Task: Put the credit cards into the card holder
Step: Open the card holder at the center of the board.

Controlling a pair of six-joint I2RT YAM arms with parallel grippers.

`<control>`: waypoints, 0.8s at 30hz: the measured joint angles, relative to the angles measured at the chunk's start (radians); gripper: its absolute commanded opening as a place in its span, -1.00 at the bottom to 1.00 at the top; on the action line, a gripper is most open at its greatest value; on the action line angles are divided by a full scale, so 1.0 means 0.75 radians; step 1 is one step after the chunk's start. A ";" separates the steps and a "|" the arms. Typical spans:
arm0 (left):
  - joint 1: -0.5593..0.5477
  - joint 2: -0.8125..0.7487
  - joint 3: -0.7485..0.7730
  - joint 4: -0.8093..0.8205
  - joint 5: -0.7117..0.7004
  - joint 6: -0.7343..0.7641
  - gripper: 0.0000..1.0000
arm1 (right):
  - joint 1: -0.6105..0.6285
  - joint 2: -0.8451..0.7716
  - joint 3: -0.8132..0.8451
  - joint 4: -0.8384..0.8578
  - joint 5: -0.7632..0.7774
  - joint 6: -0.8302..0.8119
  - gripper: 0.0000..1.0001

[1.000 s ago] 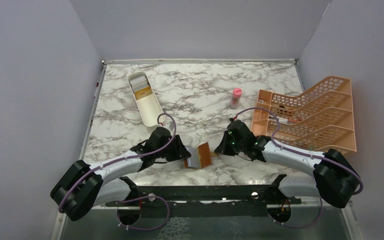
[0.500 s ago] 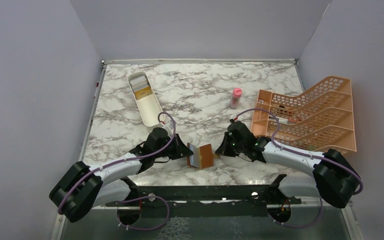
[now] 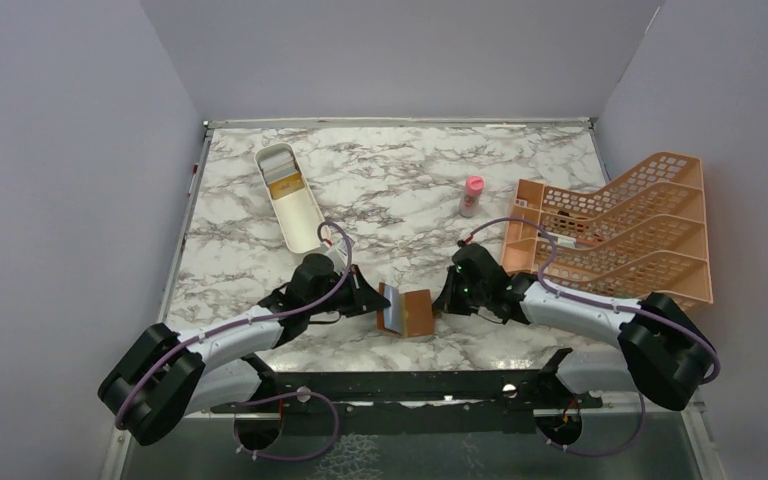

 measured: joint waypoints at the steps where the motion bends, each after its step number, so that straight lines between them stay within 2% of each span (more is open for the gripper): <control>1: 0.000 -0.001 0.000 0.008 0.003 0.000 -1.00 | 0.000 0.003 0.000 -0.001 -0.001 -0.001 -0.89; 3: 0.000 -0.002 0.000 0.020 0.005 0.000 -1.00 | 0.000 0.004 0.000 0.001 -0.001 -0.005 -0.84; 5: 0.000 -0.002 0.000 0.025 0.005 -0.001 -1.00 | 0.000 0.004 0.000 0.006 -0.001 -0.009 -0.71; 8: 0.000 -0.002 0.000 0.027 0.005 -0.006 -0.73 | 0.000 0.006 0.013 -0.016 -0.001 -0.019 -0.43; 9: 0.000 -0.002 0.000 0.030 0.005 -0.006 -0.73 | 0.000 0.006 0.024 -0.034 -0.001 -0.024 -0.35; 10: 0.000 -0.002 0.000 0.033 0.004 -0.009 -0.93 | 0.000 0.004 0.042 -0.062 0.001 -0.028 -0.29; 11: 0.000 -0.002 -0.001 0.035 0.004 -0.014 -1.00 | 0.000 -0.004 0.064 -0.093 0.002 -0.033 -0.23; 12: 0.000 -0.003 -0.001 0.035 0.003 -0.016 -1.00 | 0.000 -0.023 0.079 -0.118 0.005 -0.034 -0.20; 16: 0.000 -0.003 -0.003 0.035 0.003 -0.020 -1.00 | 0.000 -0.180 0.122 -0.218 0.009 -0.033 -0.17; 20: 0.000 0.042 0.000 0.030 -0.001 -0.011 -1.00 | 0.000 -0.326 0.139 -0.209 -0.047 -0.028 -0.19; 24: 0.000 0.131 0.047 -0.033 -0.009 0.013 -0.98 | 0.000 -0.331 0.139 -0.142 -0.137 -0.013 -0.20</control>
